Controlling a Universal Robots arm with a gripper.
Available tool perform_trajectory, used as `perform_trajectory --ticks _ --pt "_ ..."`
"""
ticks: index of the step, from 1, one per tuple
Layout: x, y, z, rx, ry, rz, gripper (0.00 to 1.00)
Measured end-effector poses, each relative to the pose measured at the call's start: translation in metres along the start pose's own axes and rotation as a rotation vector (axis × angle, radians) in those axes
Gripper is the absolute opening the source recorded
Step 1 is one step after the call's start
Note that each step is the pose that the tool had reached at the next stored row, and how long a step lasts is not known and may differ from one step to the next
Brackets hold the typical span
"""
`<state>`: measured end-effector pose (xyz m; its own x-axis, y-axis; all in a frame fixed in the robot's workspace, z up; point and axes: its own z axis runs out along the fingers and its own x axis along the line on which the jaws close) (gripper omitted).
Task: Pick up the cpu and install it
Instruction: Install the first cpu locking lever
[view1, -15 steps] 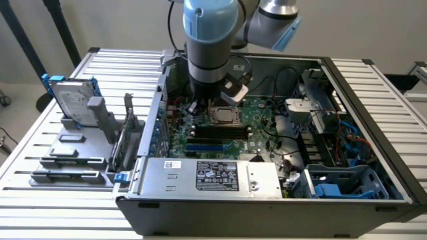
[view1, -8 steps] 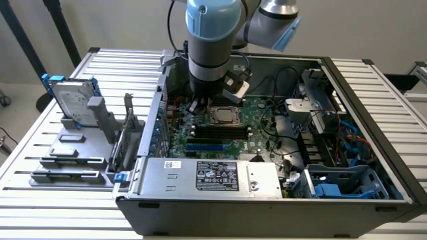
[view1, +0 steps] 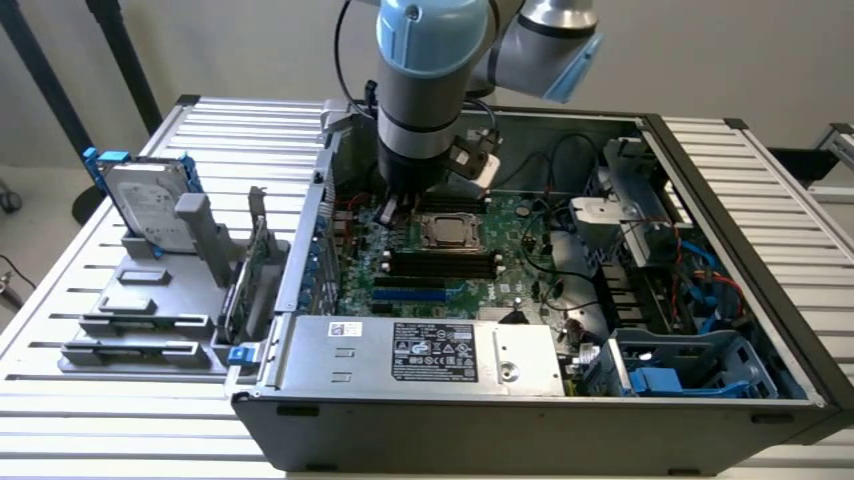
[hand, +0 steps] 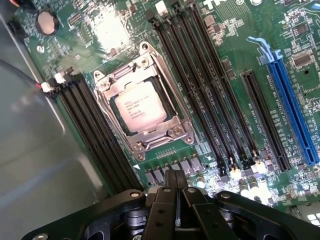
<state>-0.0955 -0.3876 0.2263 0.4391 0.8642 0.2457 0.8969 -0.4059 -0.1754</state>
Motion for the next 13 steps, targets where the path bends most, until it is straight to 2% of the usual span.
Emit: perform_trajectory --ticks 6,13 --pt "0.0006 -0.0003 0.0002 -0.0007 -0.0142 -0.075 0.11" --pt "0.0048 -0.0022 0.0015 0.0155 -0.0319 -0.150 0.11"
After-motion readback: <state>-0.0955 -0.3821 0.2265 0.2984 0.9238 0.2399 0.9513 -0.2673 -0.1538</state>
